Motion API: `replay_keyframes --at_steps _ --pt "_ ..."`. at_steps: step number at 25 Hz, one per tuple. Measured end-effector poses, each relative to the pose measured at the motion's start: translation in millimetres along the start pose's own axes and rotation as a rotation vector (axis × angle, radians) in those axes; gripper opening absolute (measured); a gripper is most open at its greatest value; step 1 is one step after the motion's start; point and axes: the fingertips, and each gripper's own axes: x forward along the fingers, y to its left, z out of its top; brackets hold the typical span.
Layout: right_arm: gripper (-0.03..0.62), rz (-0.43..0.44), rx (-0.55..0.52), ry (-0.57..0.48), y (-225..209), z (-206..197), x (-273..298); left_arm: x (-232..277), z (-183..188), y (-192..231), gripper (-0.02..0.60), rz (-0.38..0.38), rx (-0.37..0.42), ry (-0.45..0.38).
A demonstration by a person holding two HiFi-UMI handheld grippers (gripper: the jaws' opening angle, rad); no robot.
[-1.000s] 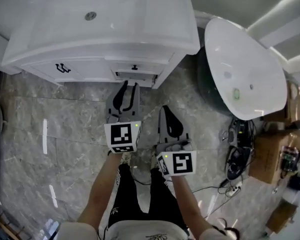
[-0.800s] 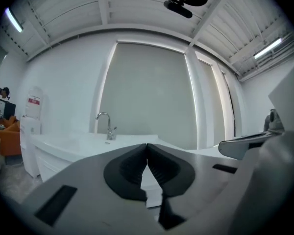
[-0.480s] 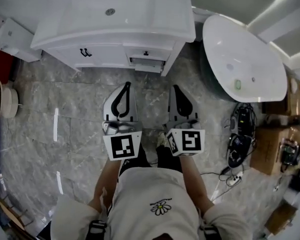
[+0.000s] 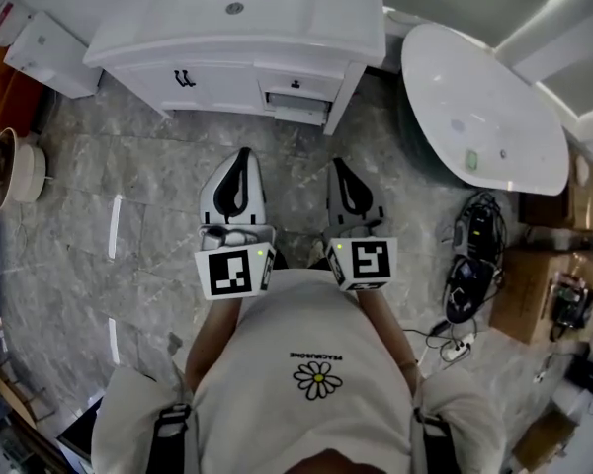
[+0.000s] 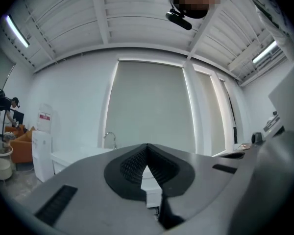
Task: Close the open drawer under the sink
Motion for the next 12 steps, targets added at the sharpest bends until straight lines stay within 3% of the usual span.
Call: replay_keyframes --at_steps 6,12 --pt "0.029 0.062 -0.022 -0.055 9 14 -21 -20 -3 0 0.020 0.065 0.031 -0.001" --pt "0.029 0.097 -0.049 -0.075 11 17 -34 -18 -4 -24 0.020 0.036 0.049 -0.001"
